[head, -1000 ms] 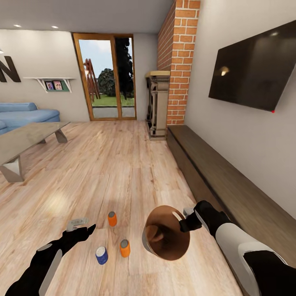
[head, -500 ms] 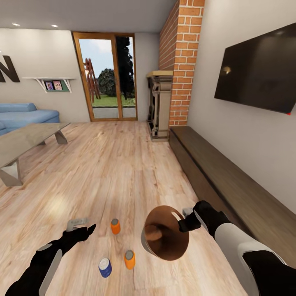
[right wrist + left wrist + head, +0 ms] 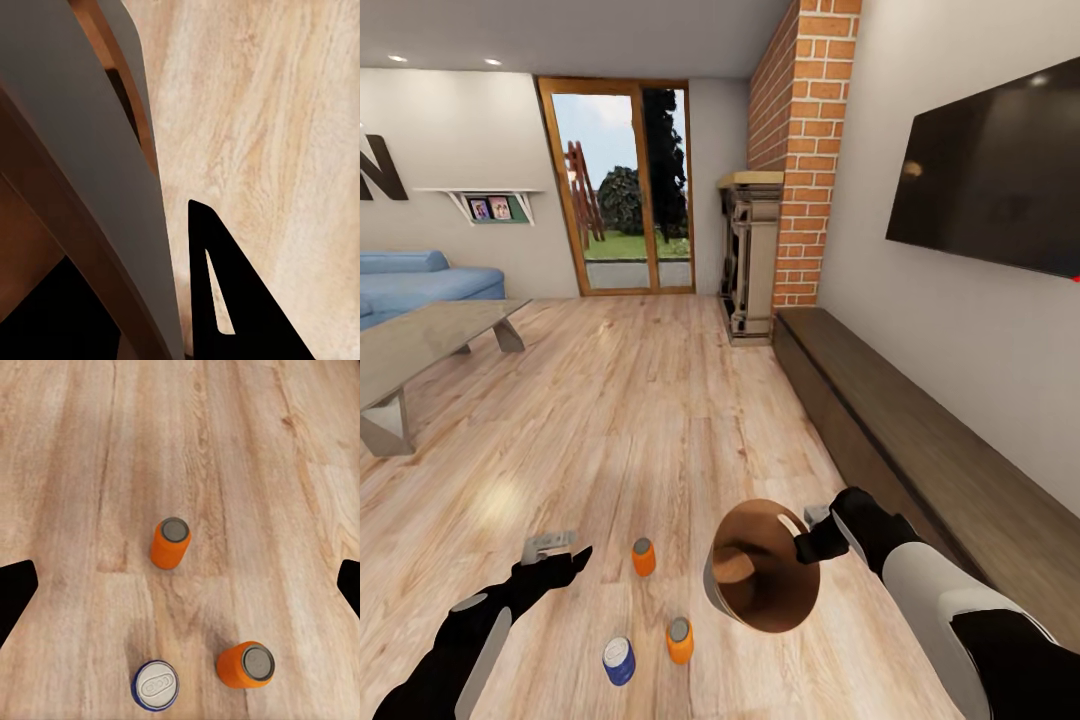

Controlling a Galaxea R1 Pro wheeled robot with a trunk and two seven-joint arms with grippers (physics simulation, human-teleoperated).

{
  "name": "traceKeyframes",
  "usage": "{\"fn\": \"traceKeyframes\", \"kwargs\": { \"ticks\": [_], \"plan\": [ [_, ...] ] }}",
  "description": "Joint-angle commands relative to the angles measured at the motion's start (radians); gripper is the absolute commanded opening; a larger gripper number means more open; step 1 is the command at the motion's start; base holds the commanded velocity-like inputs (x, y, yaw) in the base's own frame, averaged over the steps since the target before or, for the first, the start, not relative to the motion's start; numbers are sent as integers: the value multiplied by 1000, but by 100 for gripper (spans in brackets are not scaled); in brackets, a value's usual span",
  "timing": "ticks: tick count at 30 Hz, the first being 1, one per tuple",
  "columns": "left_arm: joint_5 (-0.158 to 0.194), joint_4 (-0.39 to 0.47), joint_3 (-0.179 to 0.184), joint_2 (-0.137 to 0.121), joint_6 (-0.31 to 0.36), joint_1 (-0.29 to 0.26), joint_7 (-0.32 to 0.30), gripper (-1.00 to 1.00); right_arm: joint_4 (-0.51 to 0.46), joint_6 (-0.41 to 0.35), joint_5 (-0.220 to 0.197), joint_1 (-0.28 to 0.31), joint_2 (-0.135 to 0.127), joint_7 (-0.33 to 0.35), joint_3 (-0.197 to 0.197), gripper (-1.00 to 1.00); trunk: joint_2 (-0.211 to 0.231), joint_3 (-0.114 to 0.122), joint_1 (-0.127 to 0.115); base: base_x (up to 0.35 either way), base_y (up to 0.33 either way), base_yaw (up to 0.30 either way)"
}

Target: Put the three can of soda from the living room inside the tash can in the kitchen.

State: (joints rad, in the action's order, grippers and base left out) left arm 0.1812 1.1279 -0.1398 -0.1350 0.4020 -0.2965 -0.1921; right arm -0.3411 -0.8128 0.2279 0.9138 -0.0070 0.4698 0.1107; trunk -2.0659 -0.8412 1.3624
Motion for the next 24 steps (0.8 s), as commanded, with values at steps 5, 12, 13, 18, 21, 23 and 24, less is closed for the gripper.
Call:
{"fn": "traceKeyframes", "kwargs": {
  "ticks": [5, 12, 13, 18, 21, 23, 24],
  "plan": [
    [0, 0, 0, 0, 0, -1, 0, 100, -1, -5, -23, 0, 0, 0, -5, -100, 0, 1, 0, 1, -18, -28],
    [1, -1, 0, 0, 0, -1, -3, 100, -1, -5, -24, 1, 0, 0, -6, -100, 0, 8, 0, 0, 0, -150],
    [1, -1, 0, 0, 0, -1, -5, 100, -1, -5, -24, 1, 0, 0, -5, -100, 0, 9, 0, 0, 109, -180],
    [-1, -2, 0, 0, 0, -1, -6, 100, -1, -5, -24, 1, 1, 0, -4, -100, 0, 14, 0, 12, 182, -162],
    [-2, -2, 0, 0, 1, -1, -3, 100, -1, -5, -24, 1, 1, 0, -3, -100, 0, 14, 0, 140, 213, -63],
    [-2, -2, 0, 0, 1, -2, -3, 100, -1, -5, -24, 1, 1, 0, -3, -100, 0, 15, 0, 201, 216, -32],
    [-2, -2, -1, 0, 1, -2, -2, 100, -1, -5, -24, 1, 1, 0, -3, -100, 0, 15, 0, 231, 217, -18]
  ]
}}
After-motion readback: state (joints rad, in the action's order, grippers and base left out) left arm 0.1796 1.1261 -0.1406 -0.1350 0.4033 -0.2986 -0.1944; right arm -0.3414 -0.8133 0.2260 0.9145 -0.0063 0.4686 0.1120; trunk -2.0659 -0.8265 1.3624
